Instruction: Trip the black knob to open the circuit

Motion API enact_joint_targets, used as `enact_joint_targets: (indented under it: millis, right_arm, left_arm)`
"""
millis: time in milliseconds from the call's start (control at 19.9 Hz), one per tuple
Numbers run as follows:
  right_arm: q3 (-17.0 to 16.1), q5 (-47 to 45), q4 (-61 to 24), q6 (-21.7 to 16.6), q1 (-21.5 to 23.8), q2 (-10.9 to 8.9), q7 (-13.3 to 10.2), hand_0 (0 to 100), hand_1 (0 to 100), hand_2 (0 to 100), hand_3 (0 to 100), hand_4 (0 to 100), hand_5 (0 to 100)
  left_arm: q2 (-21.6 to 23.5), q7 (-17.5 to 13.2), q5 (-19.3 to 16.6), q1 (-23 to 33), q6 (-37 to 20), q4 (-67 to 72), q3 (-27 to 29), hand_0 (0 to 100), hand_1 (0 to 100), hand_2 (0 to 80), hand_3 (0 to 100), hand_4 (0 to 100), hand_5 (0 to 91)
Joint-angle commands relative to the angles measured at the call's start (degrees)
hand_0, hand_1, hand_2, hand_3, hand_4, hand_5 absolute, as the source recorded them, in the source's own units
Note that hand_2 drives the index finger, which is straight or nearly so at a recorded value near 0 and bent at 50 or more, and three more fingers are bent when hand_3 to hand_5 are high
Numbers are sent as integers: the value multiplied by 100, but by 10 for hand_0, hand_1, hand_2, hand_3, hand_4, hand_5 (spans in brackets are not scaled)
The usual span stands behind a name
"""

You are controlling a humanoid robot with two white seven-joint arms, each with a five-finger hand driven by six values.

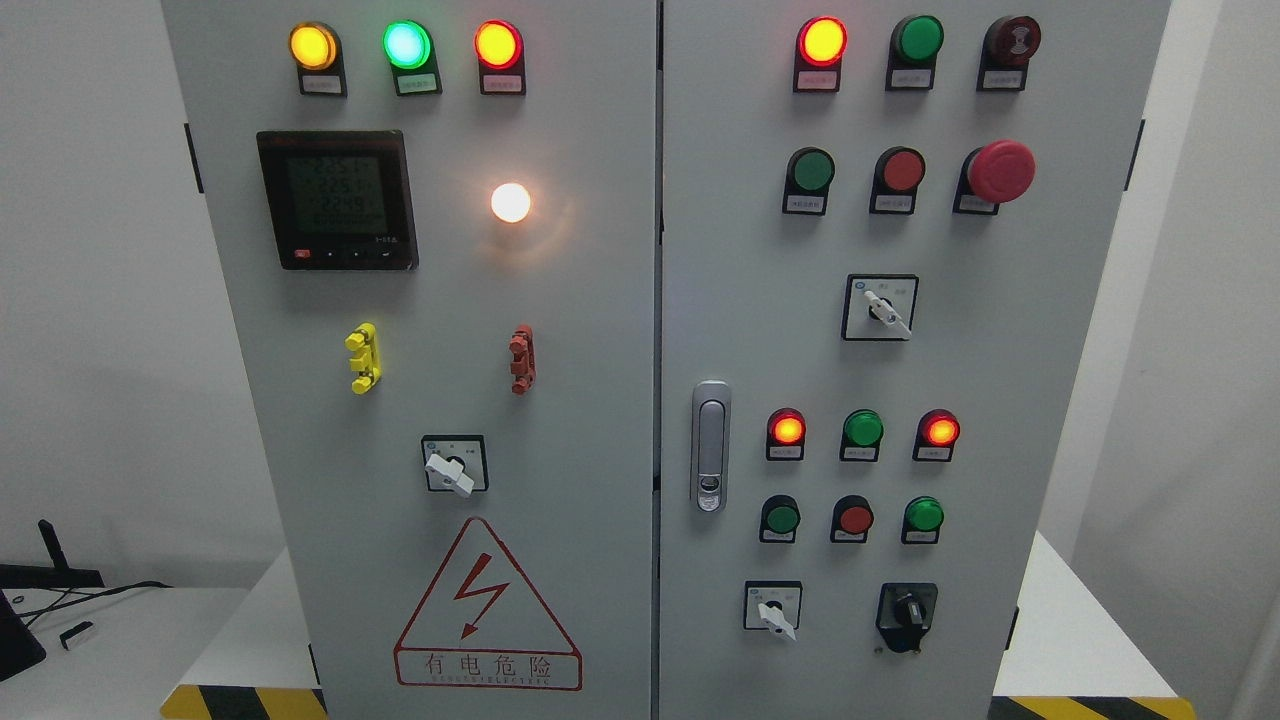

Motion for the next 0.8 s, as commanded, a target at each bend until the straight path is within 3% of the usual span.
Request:
enact_joint_targets:
  millis: [0,100,251,301,552,702,753]
  right_arm:
    - [-16,-30,-4018,-646,1621,-182,103,136,312,204,335,237,227]
    - [1,-30,-4915,-795,2062,-199,182,136,322,212,351,254,243]
    - [-261,-39,-5252,-1795,2054,-199,112,135,344,250,398,309,281]
    - [-393,-39,-5479,-1868,2054,-199,121,131,359,261,416,326,302]
    - [-912,-152,-6455,-1763,2045,-217,138,135,377,287,455,382,348]
    - [-1009,-399,-7036,-1378,2028,-261,174,142,379,302,478,404,371]
    - [-1018,-460,-7194,-1246,2019,-357,165,145,379,307,484,411,378]
  left_arm:
    - [2,5,-176,0,-5,0,0,120,389,0,0,0,0]
    - [2,5,-176,0,-5,0,0,120,389,0,0,0,0]
    - [2,5,-176,0,-5,0,0,120,389,0,0,0,0]
    - [2,5,-176,0,-5,0,0,120,389,0,0,0,0]
    - [2,5,-176,0,-5,0,0,120,389,0,0,0,0]
    - [2,5,-176,0,-5,0,0,120,389,0,0,0,0]
    - [2,5,-176,0,-5,0,0,120,389,0,0,0,0]
